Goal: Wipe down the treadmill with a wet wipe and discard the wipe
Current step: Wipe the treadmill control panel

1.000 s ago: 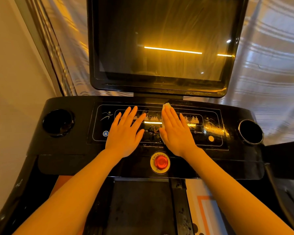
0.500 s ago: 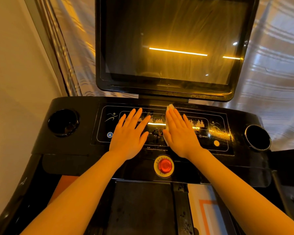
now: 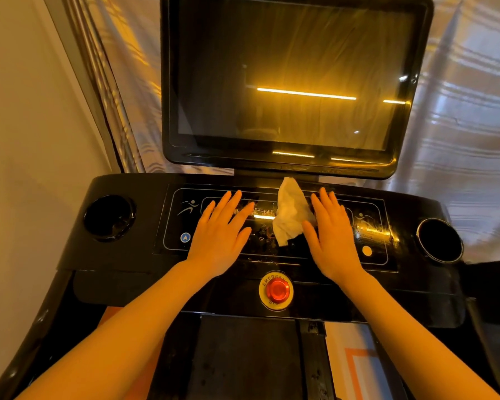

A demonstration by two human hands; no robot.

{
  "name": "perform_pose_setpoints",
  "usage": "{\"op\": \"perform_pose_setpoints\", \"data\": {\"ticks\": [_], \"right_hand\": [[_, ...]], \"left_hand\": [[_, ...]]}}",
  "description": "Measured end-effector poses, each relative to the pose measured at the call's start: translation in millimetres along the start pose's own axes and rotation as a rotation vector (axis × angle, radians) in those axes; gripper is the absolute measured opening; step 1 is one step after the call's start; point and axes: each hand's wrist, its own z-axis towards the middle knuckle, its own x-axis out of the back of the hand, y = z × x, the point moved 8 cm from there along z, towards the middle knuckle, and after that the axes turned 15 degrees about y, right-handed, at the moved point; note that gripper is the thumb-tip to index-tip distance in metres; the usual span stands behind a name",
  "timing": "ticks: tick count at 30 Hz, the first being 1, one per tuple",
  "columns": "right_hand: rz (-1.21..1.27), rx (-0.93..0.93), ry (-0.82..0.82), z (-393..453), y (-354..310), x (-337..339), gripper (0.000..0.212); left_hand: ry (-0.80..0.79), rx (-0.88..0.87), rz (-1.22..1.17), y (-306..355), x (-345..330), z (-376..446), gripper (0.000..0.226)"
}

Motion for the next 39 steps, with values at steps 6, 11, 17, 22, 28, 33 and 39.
{"op": "perform_pose_setpoints", "data": {"ticks": [6,11,17,22,28,33,39], "right_hand": [[-0.103,0.004,0.046,-13.8,12.3,-2.3,0.054],[-0.113,0.022,0.054,-14.2,10.5,-0.9,0.054],[-0.12,0.01,0.052,-14.9,11.6,-1.0,0.053],[-0.13,0.006,0.054,-15.3,11.1,0.0,0.054],[-0.114,-0.007,0.053,-15.6,10.7,0.6,0.054],[-0.11,-0.007,0.053,-15.5,11.8,0.1,0.054],[-0.1,-0.002,0.063,-15.6,11.7,0.0,0.053]], "left_hand": [[-0.073,-0.208,-0.003,61.2,-3.8,41.6,0.056],[-0.22,-0.168,0.104,75.3,-29.2,66.8,0.062],[-0.279,-0.275,0.175,70.6,-33.7,40.5,0.07],[-0.137,-0.327,0.159,34.3,-19.5,3.6,0.071],[-0.089,-0.145,-0.138,31.1,6.8,5.9,0.07],[-0.221,-0.368,-0.181,47.0,4.0,1.4,0.058],[-0.138,-0.425,-0.065,36.0,4.7,0.0,0.05]]}}
